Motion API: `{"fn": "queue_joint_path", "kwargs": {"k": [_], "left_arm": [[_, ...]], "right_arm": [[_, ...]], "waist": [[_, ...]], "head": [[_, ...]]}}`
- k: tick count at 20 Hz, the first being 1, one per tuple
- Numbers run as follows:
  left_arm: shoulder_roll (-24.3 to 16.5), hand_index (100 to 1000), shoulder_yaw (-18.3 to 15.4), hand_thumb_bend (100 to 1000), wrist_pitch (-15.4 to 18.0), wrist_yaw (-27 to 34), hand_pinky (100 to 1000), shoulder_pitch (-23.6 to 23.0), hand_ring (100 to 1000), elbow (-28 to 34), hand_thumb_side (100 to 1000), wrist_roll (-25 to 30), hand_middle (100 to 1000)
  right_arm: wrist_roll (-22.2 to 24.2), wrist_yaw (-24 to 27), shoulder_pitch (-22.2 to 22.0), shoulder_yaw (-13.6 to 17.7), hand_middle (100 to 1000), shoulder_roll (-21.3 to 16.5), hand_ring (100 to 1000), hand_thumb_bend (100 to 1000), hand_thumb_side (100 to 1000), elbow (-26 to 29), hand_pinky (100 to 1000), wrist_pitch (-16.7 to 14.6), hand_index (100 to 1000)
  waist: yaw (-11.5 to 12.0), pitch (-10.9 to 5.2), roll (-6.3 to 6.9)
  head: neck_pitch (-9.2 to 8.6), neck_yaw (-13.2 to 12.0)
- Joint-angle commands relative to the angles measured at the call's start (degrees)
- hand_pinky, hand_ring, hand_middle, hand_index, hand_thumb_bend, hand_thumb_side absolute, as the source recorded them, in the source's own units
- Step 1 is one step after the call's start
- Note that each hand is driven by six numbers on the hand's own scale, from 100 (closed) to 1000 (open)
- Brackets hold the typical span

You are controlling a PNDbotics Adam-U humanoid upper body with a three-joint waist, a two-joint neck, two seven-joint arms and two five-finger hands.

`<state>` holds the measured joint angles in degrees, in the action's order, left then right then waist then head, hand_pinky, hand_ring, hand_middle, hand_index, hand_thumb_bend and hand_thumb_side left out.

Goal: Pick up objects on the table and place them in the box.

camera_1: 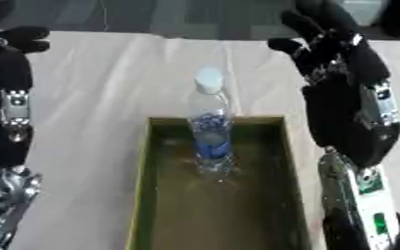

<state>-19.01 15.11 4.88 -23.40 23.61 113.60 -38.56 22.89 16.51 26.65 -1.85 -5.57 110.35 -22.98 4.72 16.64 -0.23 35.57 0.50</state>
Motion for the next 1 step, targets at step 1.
{"fn": "queue_joint_path", "kwargs": {"k": [1], "left_arm": [[1.76,868,-0.03,236,0.76,-0.11,673,-0.13,715,0.99,996,-1.42,1000]], "right_arm": [[-0.52,0.63,1.36,-0.37,879,-0.15,923,100,919,1.29,818,-0.48,910]], "waist": [[0.28,-1.40,-0.12]], "head": [[0.82,-0.29]]}}
